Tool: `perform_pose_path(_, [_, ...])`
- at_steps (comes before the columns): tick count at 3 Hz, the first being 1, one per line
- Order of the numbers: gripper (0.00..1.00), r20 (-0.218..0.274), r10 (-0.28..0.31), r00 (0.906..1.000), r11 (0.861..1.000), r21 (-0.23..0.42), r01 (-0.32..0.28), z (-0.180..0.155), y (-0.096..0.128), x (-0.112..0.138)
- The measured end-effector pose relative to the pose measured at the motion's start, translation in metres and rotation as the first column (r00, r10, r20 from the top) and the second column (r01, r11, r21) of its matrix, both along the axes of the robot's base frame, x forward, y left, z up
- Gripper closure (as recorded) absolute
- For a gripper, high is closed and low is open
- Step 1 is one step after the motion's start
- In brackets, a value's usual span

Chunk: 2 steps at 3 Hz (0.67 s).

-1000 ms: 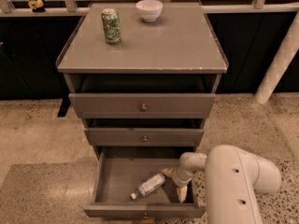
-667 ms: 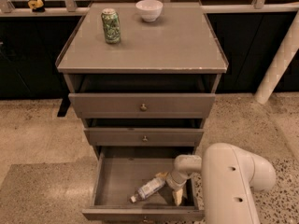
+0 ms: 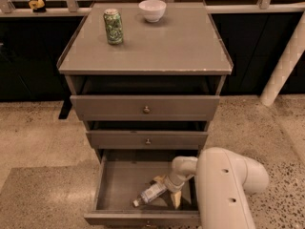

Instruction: Pick blue plastic bottle from bottom drawer and place on counter

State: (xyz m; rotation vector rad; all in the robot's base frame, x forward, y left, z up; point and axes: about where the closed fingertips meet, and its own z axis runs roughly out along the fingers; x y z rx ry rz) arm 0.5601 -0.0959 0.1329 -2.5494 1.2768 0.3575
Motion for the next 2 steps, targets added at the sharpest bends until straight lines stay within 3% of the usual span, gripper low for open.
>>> perform_pose_path(1, [0.00, -0.016, 0.048, 0.9987, 0.999, 0.018, -0.048, -0.0162, 0.0195, 0.0117])
perform_pose_path(2, [0.00, -0.016, 0.048, 0.9987, 0.999, 0.018, -0.048, -0.0162, 0.0195, 0.0117])
